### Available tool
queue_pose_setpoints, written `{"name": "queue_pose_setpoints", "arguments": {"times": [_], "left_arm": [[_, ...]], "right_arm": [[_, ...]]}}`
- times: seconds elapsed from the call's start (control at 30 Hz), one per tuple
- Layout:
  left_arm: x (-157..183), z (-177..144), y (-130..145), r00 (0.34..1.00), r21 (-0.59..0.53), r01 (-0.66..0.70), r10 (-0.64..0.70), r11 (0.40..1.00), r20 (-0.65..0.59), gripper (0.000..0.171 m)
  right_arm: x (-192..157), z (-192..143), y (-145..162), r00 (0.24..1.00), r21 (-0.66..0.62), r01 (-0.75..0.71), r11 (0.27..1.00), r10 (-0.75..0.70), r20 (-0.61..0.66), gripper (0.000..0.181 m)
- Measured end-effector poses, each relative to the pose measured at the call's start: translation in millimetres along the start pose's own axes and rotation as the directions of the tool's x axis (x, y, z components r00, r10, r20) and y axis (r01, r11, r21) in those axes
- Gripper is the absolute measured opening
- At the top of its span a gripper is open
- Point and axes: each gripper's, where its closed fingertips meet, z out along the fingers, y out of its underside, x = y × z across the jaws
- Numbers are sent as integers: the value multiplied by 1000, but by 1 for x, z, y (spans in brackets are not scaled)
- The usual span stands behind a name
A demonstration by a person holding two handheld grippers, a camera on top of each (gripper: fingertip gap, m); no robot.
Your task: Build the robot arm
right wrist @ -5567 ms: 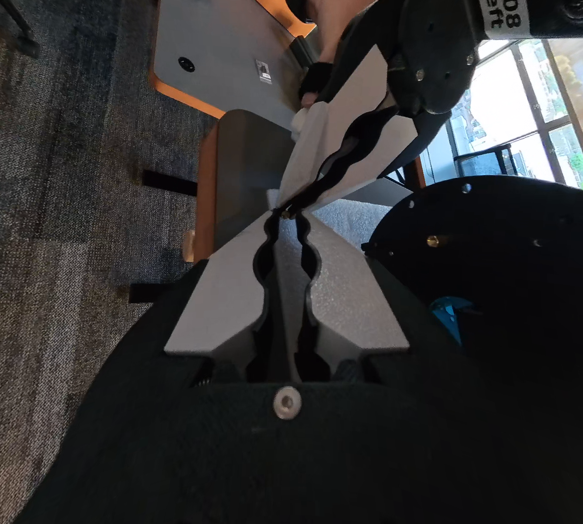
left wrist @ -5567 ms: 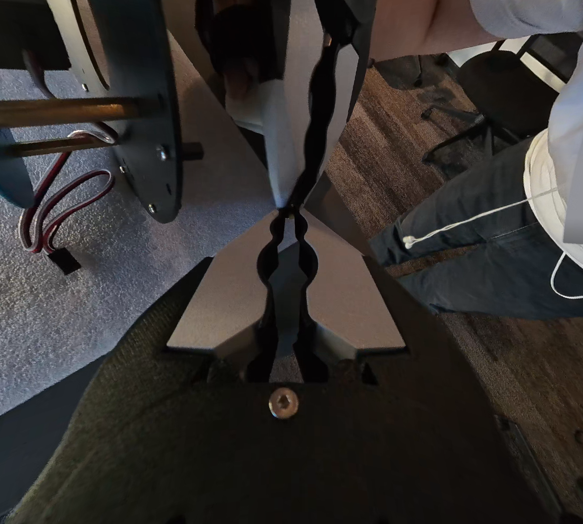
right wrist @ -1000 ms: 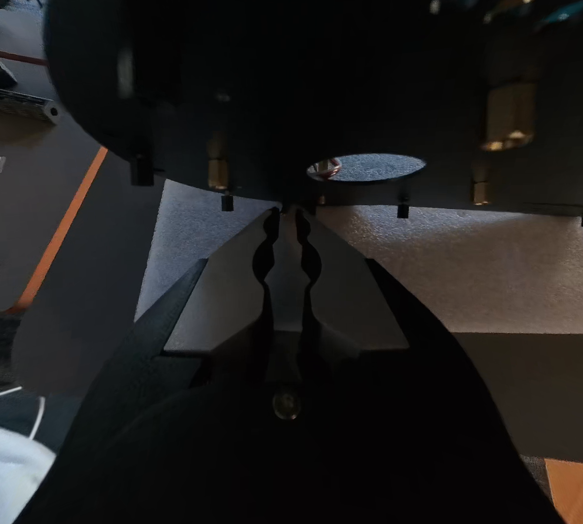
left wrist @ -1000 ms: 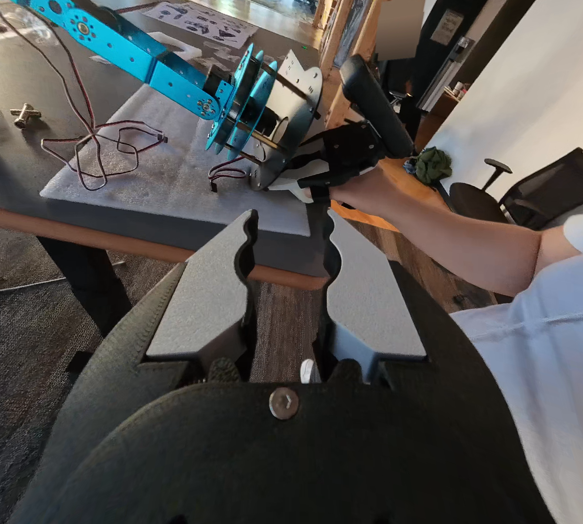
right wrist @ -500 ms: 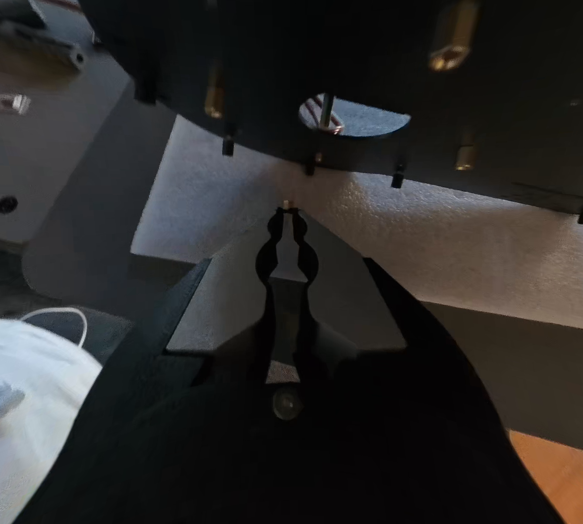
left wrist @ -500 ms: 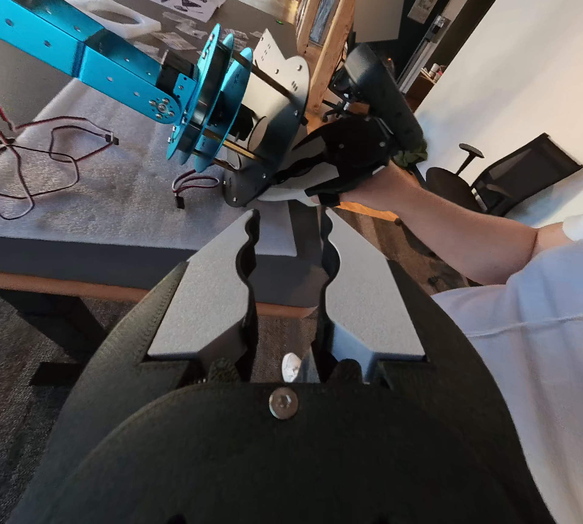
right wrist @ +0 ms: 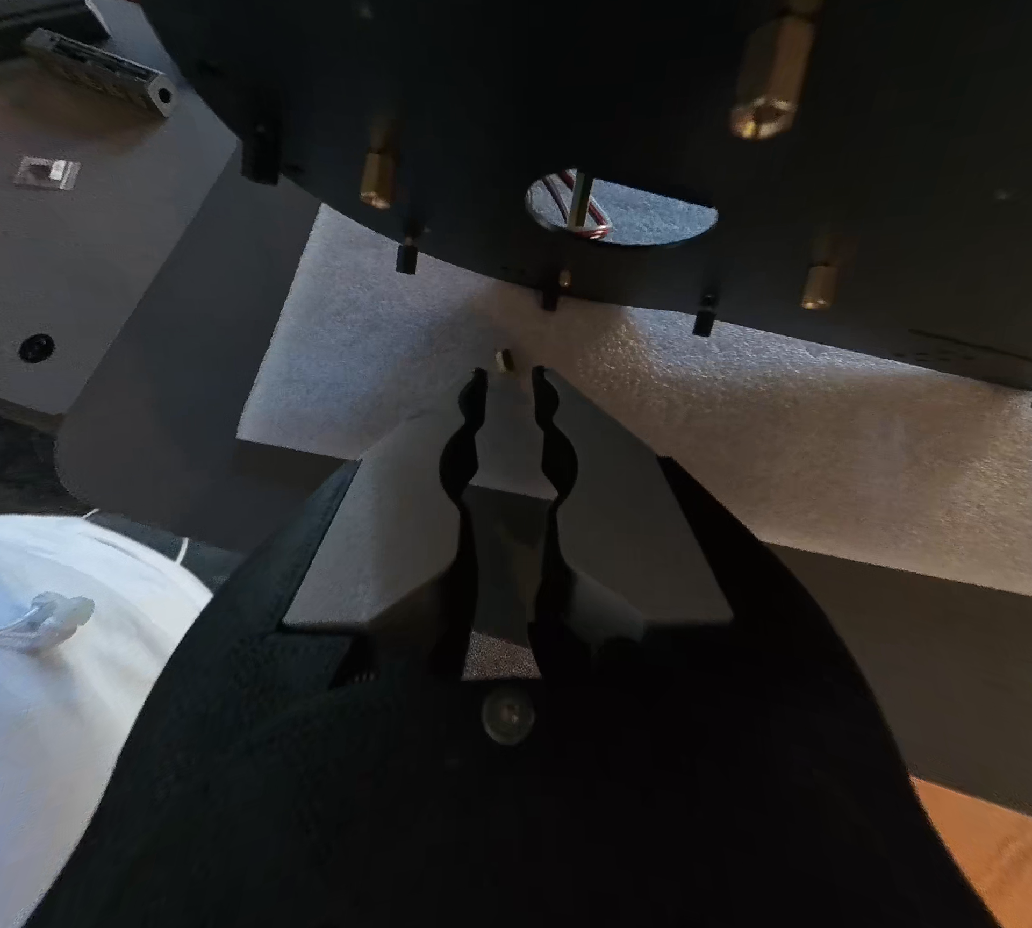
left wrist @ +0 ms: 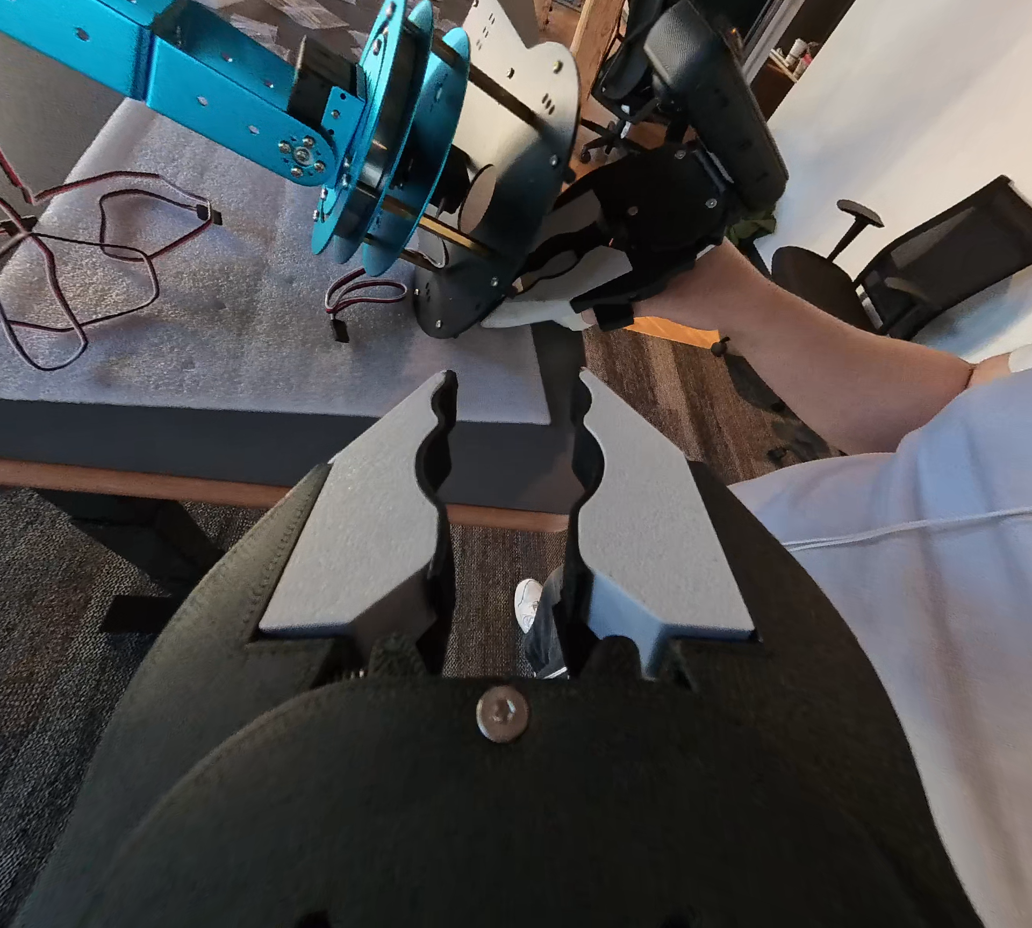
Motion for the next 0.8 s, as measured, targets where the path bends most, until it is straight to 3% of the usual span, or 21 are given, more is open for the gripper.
{"name": "queue_pose_setpoints", "arguments": {"times": [0.27, 0.47, 0.8], "left_arm": [[-6, 2, -3, 1000, 1, 1, -1, 1000, 1, 39], [-9, 5, -5, 1000, 2, 6, -6, 1000, -2, 38], [-7, 13, -5, 1000, -25, -8, 8, 1000, -16, 38]], "right_arm": [[-4, 3, 0, 999, 8, 17, 1000, -17, 39, 5], [8, -3, -16, 998, 171, -52, 984, 57, -28, 4], [17, 0, -25, 995, 221, -60, 973, 76, -63, 4]]}}
